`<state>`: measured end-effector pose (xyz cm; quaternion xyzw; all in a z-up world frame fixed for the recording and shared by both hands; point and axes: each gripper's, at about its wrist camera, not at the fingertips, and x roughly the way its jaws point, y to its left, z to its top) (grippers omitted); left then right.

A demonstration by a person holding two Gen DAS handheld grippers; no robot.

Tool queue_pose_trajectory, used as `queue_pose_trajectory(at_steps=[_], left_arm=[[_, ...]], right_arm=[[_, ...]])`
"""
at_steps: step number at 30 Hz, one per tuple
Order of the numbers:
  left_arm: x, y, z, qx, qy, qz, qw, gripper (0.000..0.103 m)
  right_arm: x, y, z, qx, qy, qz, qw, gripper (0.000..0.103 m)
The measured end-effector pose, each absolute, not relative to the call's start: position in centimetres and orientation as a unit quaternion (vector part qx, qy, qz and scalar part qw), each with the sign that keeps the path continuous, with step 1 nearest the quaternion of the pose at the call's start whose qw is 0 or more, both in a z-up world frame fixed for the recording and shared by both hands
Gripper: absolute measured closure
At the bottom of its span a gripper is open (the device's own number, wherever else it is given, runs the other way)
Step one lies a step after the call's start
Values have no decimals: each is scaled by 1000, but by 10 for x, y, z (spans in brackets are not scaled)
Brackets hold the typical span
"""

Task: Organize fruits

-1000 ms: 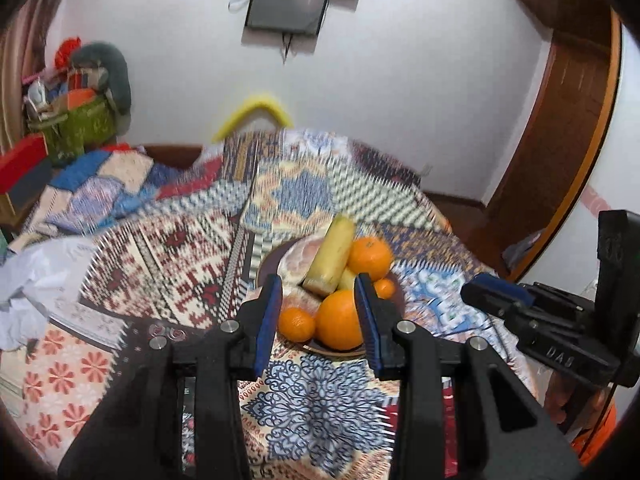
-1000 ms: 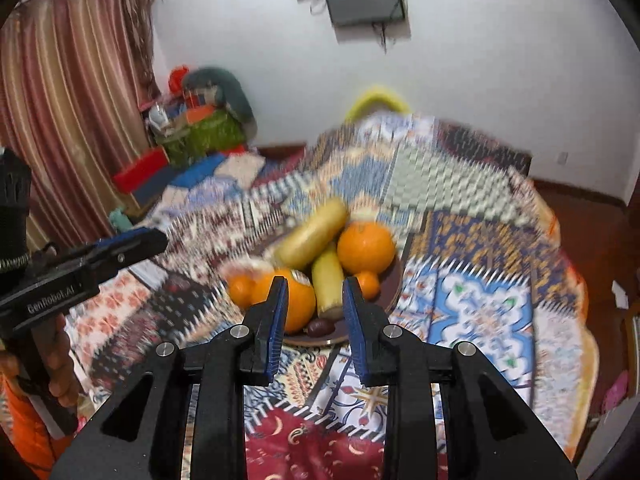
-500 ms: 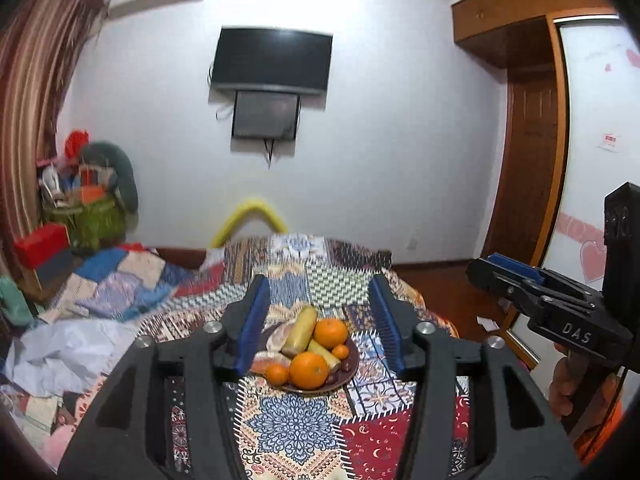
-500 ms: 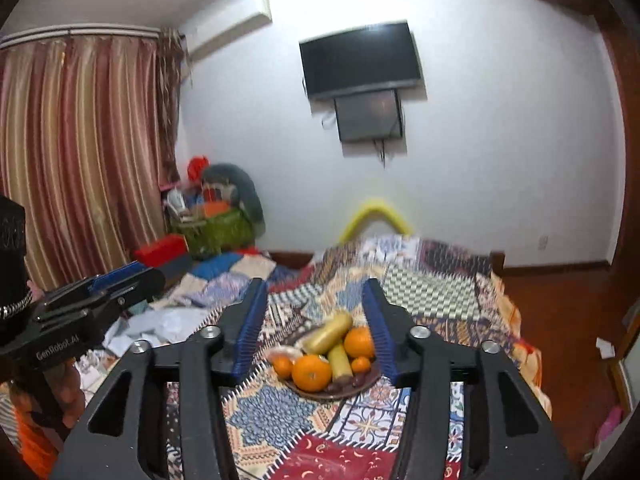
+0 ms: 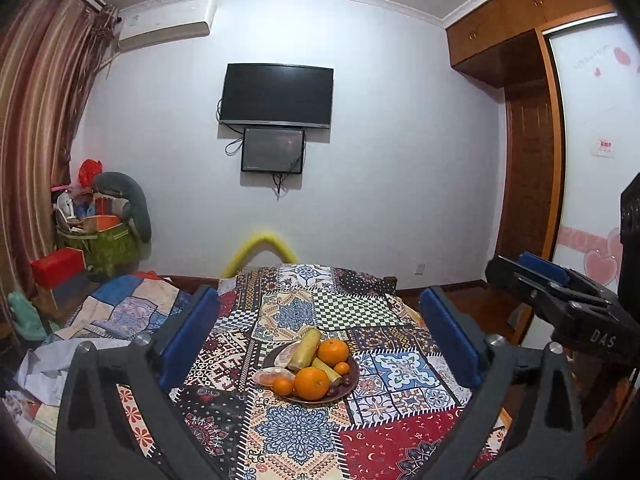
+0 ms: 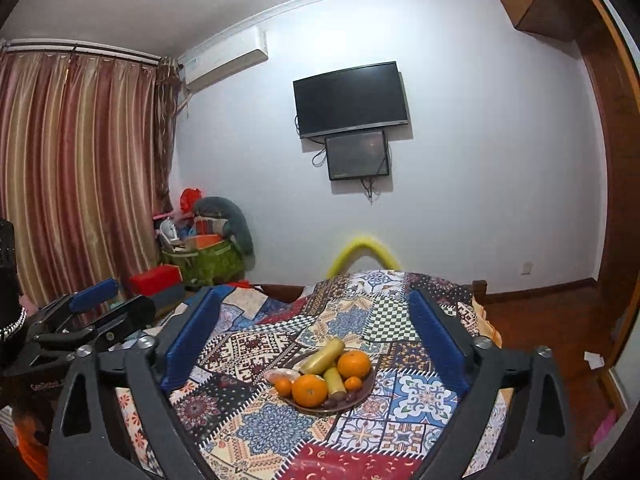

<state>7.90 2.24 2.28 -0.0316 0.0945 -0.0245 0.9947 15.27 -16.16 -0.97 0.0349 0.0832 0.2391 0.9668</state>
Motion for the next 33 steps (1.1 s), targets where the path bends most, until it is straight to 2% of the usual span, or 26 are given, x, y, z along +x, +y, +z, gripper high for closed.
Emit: queue_pose_trajectory(at_steps=[2,33], left_arm=[[78,24,22,-34,95,-21,995,1],[75,21,19,-34,95,-21,995,0]], right_arm=[[146,-164,-11,34,78,233,969,0],[140,-171,-12,29,84,231,969,0]])
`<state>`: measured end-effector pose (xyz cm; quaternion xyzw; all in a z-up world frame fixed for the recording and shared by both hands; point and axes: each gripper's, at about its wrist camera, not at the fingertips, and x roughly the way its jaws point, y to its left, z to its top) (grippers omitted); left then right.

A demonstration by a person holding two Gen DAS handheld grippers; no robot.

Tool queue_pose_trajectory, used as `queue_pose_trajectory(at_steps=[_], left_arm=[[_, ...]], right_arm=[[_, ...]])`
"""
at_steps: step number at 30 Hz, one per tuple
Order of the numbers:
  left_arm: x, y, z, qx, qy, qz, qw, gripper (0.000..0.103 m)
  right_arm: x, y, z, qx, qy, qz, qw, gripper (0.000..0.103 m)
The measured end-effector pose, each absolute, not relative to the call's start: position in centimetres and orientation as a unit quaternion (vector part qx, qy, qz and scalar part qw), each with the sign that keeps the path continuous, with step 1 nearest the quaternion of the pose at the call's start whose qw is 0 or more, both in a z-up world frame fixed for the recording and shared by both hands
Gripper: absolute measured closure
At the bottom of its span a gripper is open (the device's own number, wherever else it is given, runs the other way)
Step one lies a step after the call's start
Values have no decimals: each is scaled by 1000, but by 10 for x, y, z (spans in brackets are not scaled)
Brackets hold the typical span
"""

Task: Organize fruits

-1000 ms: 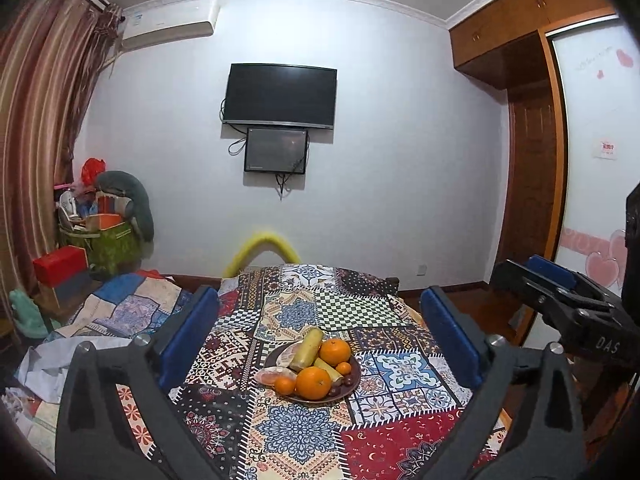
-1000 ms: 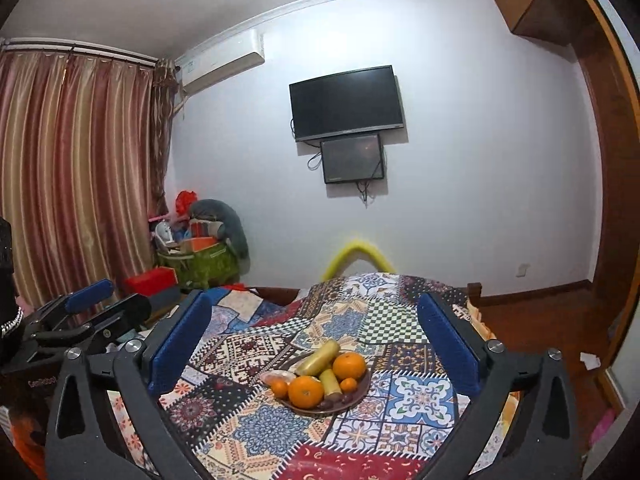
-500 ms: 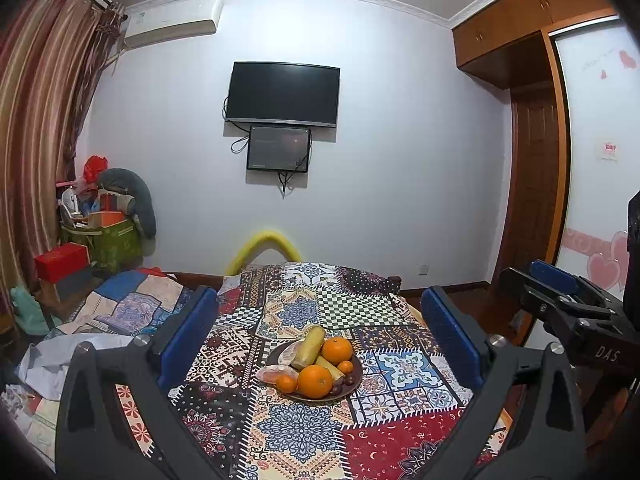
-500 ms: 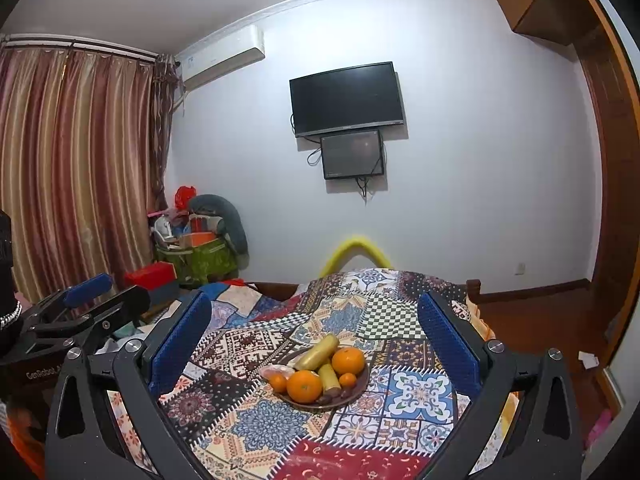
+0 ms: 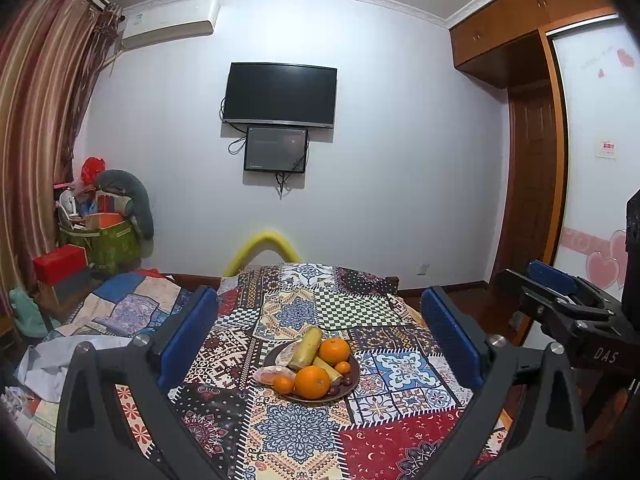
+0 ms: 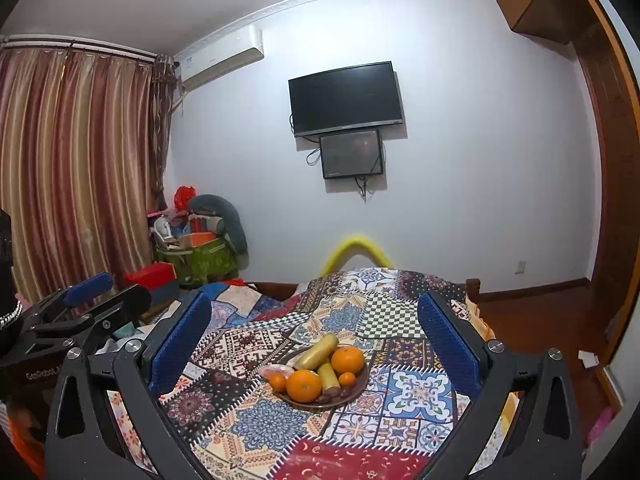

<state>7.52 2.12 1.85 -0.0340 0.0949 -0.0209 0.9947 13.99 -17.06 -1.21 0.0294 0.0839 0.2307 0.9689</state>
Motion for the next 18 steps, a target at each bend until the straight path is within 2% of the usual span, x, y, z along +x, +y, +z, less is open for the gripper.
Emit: queue_pose_trajectory(at_steps=[18], left_arm=[[75,17,21,-27,92,-28,995,0]], right_arm=[[138,-172,-10,29,82,230,969,0]])
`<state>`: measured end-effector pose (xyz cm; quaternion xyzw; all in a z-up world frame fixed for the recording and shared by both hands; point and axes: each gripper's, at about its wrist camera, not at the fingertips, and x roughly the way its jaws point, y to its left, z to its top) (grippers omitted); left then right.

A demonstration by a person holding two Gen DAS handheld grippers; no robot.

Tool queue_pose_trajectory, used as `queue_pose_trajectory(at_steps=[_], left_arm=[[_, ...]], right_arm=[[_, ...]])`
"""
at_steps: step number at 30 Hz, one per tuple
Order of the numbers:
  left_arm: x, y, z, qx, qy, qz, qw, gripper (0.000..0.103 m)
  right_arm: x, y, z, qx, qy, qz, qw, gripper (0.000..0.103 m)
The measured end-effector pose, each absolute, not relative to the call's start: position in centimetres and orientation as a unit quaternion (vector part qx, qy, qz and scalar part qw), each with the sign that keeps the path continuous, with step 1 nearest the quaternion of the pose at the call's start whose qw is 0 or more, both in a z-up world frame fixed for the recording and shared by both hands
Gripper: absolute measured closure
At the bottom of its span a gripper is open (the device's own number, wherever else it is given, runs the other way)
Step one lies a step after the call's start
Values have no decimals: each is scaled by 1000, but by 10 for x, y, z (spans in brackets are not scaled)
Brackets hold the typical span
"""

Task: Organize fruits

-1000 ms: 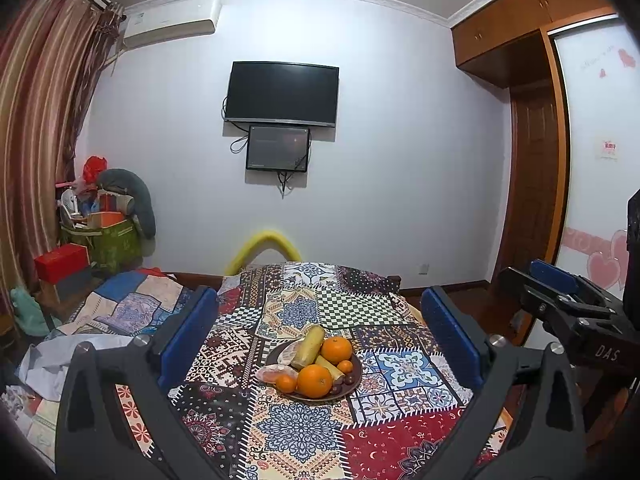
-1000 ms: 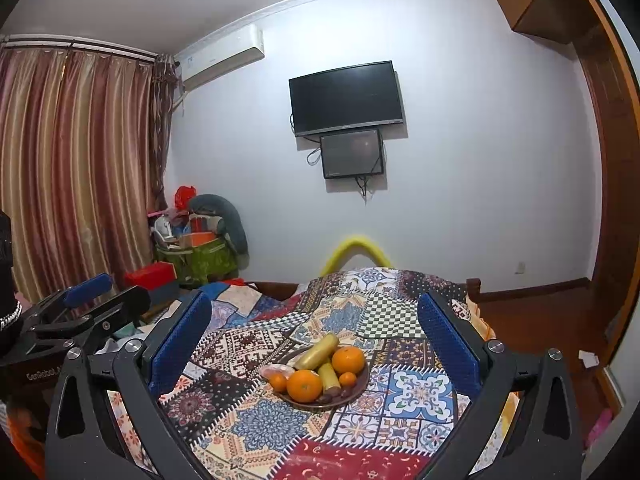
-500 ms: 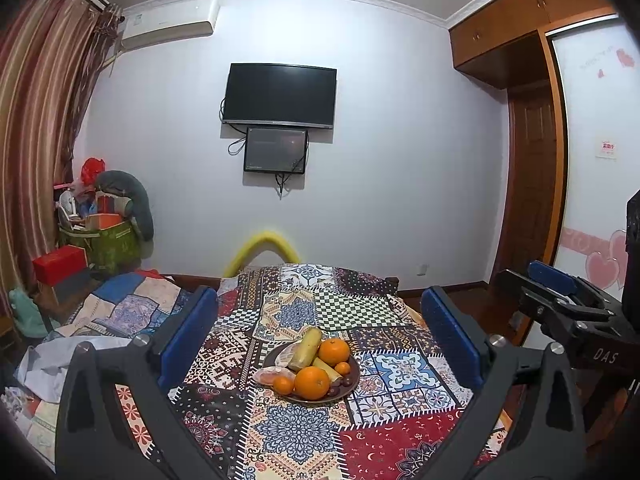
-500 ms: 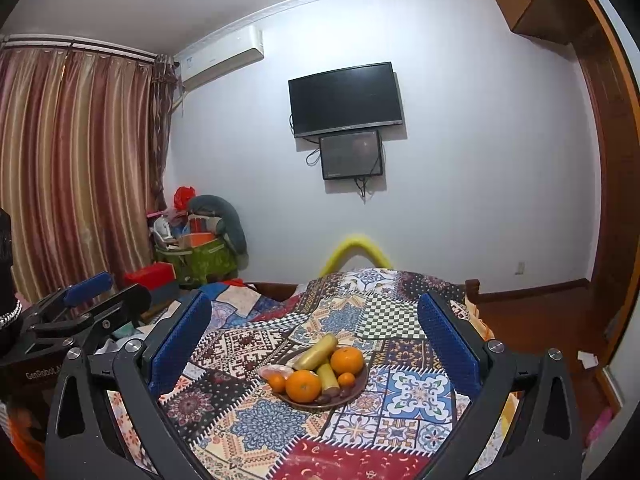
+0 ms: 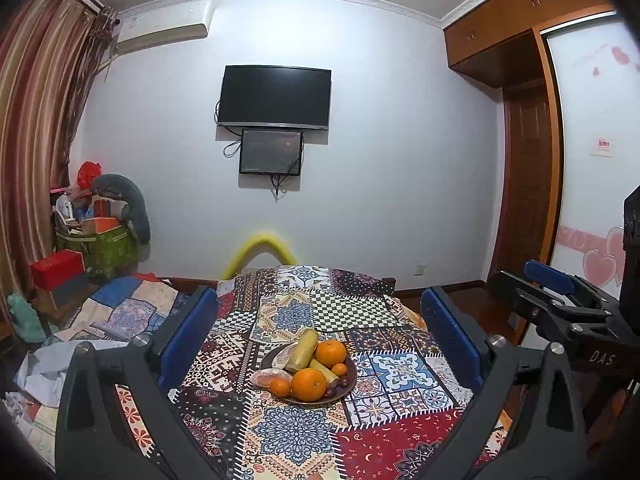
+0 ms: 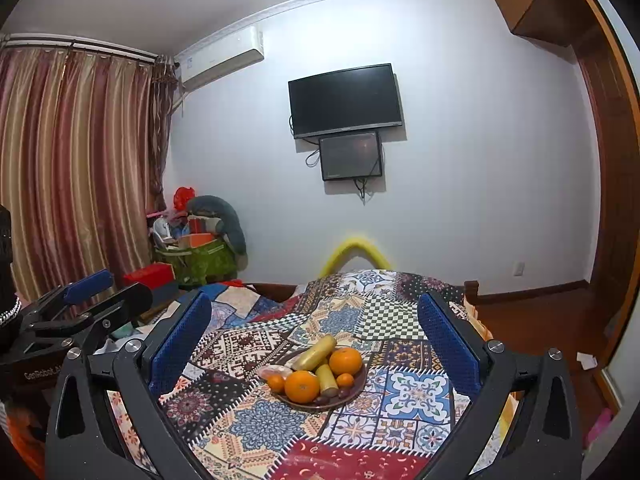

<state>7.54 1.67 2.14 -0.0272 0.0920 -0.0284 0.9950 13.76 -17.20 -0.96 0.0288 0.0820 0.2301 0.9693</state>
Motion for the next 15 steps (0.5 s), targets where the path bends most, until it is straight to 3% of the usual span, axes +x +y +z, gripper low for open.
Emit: queue_pose_trajectory(at_steps=[15], left_arm=[[76,16,22,-26,94,-31,995,0]], right_arm=[[137,-172,-9,16,78,224,971,0]])
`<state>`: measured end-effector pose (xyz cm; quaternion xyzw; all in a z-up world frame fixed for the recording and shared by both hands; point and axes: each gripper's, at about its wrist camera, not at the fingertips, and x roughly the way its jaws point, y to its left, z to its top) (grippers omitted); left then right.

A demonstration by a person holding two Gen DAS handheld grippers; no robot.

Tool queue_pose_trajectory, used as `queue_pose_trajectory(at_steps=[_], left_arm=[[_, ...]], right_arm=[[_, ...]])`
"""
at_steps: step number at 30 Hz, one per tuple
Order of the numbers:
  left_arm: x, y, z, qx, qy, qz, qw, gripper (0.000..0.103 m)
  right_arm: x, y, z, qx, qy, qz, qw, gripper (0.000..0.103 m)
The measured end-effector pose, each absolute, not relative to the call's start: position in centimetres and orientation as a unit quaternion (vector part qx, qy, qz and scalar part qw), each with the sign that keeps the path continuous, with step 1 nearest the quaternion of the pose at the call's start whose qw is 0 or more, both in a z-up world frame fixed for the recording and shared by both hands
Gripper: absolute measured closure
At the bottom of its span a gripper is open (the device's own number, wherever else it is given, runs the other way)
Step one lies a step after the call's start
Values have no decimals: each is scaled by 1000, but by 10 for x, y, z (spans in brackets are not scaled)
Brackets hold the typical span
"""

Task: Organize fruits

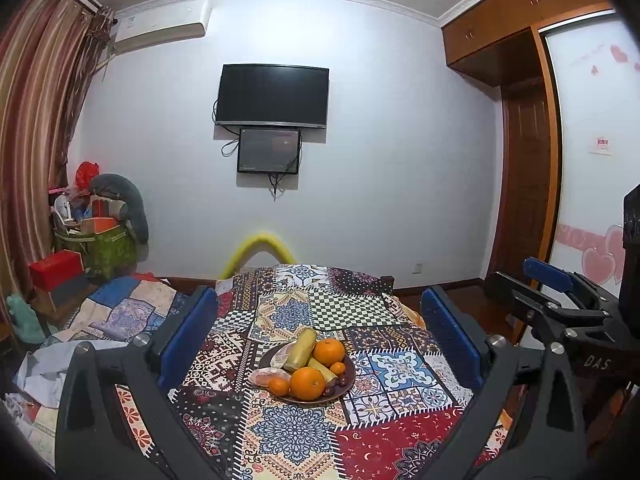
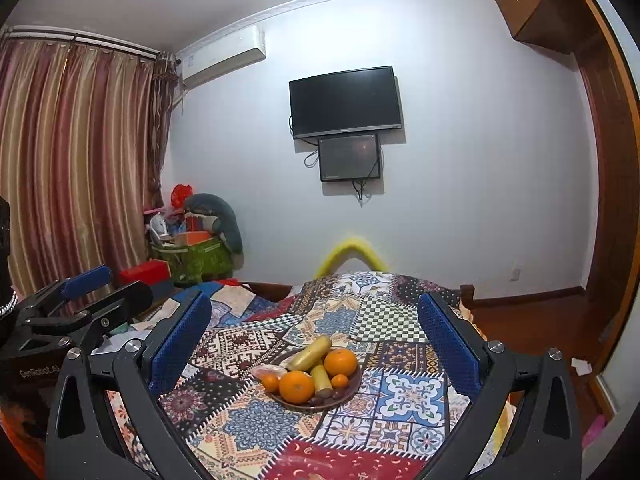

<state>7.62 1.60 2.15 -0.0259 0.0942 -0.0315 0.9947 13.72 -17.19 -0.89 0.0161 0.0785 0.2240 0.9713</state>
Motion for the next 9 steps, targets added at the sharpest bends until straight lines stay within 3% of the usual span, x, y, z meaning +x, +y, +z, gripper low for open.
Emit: queue_pose_trajectory(at_steps=[9], left_arm=[[77,15,21,-25,95,-33,995,0]], right_arm=[[138,-172,-9,14,80,223,971,0]])
